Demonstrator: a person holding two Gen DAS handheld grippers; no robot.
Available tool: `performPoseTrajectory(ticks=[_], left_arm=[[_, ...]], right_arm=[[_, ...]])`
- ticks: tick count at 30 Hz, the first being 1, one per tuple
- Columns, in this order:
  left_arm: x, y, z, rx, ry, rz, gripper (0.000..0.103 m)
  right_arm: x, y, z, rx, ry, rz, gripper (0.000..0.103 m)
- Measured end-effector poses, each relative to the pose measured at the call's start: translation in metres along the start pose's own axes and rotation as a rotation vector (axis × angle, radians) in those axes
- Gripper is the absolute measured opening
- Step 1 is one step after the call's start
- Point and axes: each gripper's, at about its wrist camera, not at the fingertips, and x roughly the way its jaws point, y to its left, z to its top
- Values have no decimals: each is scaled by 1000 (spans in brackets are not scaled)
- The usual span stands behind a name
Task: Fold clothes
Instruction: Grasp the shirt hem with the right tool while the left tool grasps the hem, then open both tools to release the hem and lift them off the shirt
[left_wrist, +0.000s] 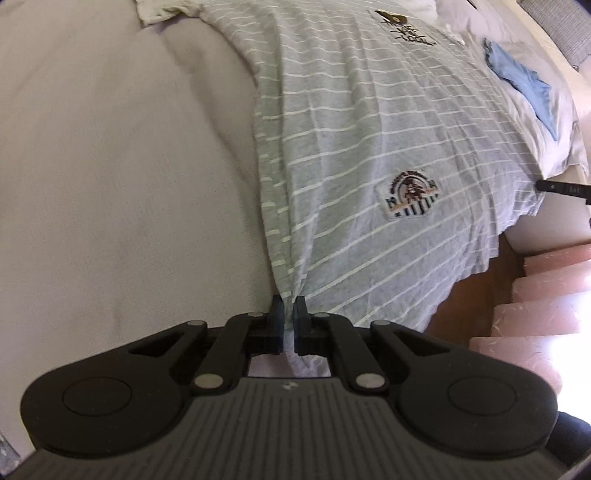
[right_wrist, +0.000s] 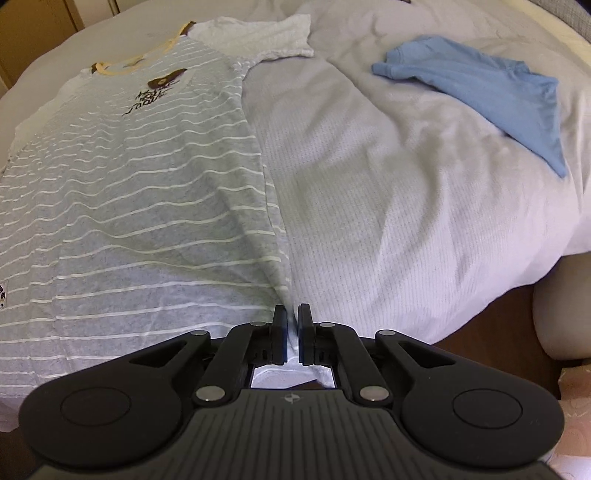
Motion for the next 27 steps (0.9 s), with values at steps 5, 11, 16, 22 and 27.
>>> performPoseTrajectory(ticks=[5,11,16,22,27], left_arm=[[-13,2,9,-64,-59,-45,13],[-25,36,56,-194,-199,-32,24],[-5,63,120,-260,-281,-45,27],[35,87,188,-348,-320,-48,26],[38,92,207,-305,-357,32,0]], right_arm=[[-15,6,1,11,-30,17,17],[-14,22,20,-33,-36,77,22],[-5,32,52,-100,-46,115,31],[11,34,83,-171,-32,140,36],[20,25,105,-191,-22,142,36]])
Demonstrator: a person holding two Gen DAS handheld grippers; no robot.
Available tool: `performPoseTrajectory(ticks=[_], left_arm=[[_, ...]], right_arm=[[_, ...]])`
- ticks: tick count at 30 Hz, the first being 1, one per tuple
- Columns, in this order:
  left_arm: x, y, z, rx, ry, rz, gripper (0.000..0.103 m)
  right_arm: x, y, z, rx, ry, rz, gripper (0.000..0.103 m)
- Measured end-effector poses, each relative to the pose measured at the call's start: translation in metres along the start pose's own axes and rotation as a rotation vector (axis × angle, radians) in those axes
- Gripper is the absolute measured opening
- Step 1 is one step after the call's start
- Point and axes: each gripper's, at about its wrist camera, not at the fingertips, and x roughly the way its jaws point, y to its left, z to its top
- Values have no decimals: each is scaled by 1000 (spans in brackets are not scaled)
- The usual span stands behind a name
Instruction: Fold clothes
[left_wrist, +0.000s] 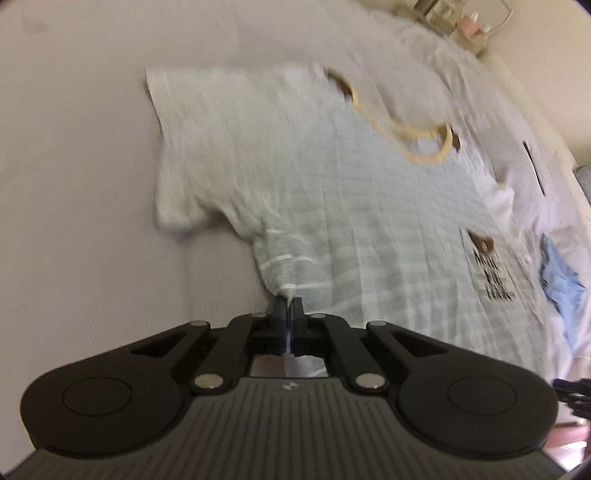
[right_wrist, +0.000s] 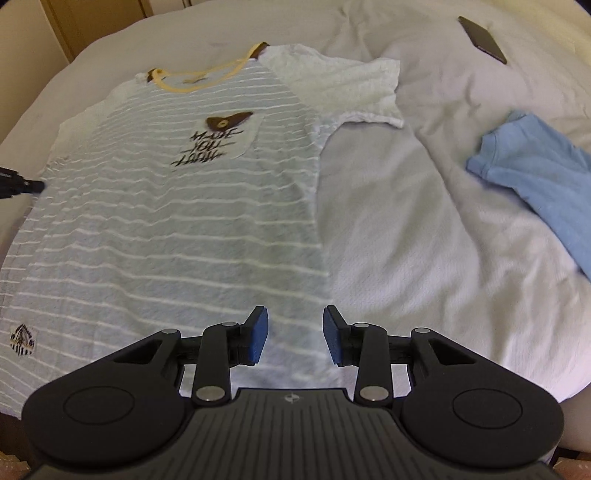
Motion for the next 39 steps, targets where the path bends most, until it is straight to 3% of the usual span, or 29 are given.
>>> performPoseTrajectory(ticks=[3,6,9,16,24,31,32,34,37,39], left_arm=[[-10,15,5,-39,-37,25,0],[-7,18,2,-24,4,48,2],[-16,25,-6,-69,-13,36,12],[-29,8,-36,12,24,17,18],[-37,-37,-47,124,28,15,21],[-20,-88,-74,210,71,-13,22],[-18,-94,-78,215,76,-14,22],[-14,-106,-84,231,81,-17,22],[-10,-126,-87,273,82,-50,22],[-6,-144,-89,327,91,-79,22]], right_arm=[[2,-6,7,1,1,2,36],[6,-6,10,-1,8,11,36],[10,-1,8,1,12,33,36],[23,3,12,20,7,80,38],[52,-46,77,202,-109,155,41],[117,-100,144,421,-168,242,41],[126,-105,150,447,-153,262,32],[135,-110,163,438,-143,262,1],[125,-114,182,324,-203,182,0],[128,-116,186,302,-187,188,1]])
